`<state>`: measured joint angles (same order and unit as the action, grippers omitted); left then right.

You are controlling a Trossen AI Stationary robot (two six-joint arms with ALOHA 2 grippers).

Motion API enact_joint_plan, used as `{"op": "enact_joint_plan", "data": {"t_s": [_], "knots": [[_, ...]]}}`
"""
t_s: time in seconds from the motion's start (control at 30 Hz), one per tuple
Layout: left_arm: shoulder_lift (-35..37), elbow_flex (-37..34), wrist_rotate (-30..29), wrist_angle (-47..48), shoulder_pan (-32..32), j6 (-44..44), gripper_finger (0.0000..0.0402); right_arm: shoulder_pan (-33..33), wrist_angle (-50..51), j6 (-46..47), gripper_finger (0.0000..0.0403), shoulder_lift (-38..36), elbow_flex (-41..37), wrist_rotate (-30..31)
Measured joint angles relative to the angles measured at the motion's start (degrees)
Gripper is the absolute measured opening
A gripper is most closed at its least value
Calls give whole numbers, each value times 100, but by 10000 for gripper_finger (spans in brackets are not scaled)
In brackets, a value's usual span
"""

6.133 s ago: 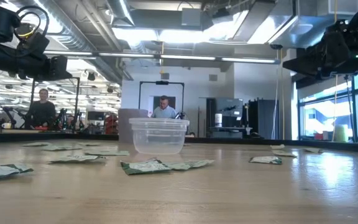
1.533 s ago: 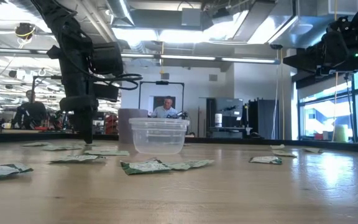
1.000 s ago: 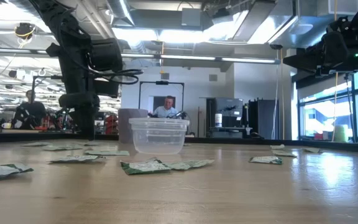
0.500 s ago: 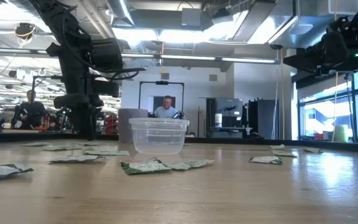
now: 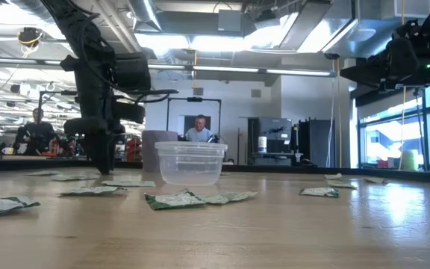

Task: Pick and place Stevia / Truvia into bins
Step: Put the stevia packet into the transparent container

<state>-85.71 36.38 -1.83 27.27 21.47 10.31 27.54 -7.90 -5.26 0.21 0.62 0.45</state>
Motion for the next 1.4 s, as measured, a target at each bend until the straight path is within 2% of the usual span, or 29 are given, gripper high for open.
{"op": "enact_joint_plan", "data": {"t_s": [0.4,0.83,1.07,1.27,1.4], "knots": [[104,-38,-17,-106,-4,-4,79,-1,0,0,26,2,0,0],[330,-56,-78,-55,-9,-5,17,-1,0,0,26,0,0,-1],[334,-6,-15,-255,-50,-317,21,0,-1,0,26,2,-1,0],[343,457,26,-261,-238,-354,17,1,-1,0,26,1,0,0],[349,855,471,-279,-392,-361,16,1,-1,0,26,1,0,0]]}}
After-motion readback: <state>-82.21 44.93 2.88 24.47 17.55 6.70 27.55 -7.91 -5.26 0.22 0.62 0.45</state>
